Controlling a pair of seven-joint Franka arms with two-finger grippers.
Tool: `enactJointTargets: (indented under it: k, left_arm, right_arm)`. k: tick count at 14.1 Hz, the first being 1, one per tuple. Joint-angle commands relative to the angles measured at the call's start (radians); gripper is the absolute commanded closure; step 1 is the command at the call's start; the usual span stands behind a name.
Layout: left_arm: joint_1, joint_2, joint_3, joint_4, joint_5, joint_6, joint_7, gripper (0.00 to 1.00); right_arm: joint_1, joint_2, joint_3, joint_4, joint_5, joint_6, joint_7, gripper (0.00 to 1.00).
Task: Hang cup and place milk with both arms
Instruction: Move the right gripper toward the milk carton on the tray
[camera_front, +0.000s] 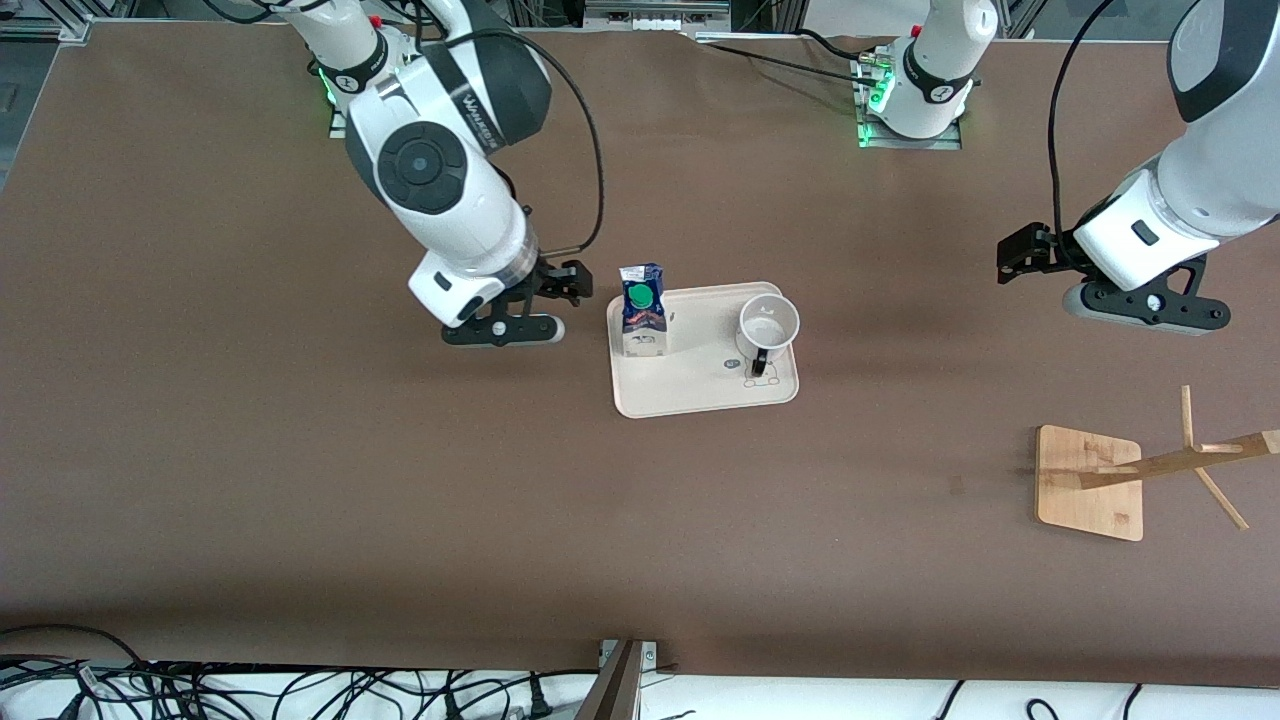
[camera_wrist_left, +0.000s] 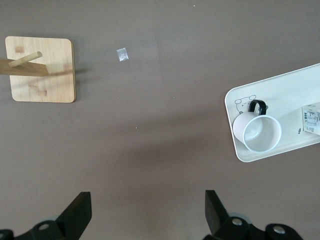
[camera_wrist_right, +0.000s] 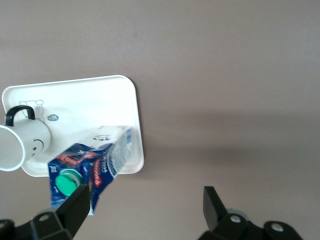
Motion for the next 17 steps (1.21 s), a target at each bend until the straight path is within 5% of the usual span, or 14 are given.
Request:
enactJointTargets:
  k: [1, 17]
  left_arm:
    - [-0.008, 0.013, -0.001, 0.034, 0.026, -0.025, -0.007, 0.0]
    - [-0.008, 0.013, -0.001, 0.034, 0.024, -0.025, -0.007, 0.0]
  right_arm:
    - [0.05, 0.053, -0.02, 0.072, 0.008, 0.0, 0.109, 0.0]
    - [0.168, 0.181, -0.04, 0.143, 0.004, 0.058, 0.265, 0.0]
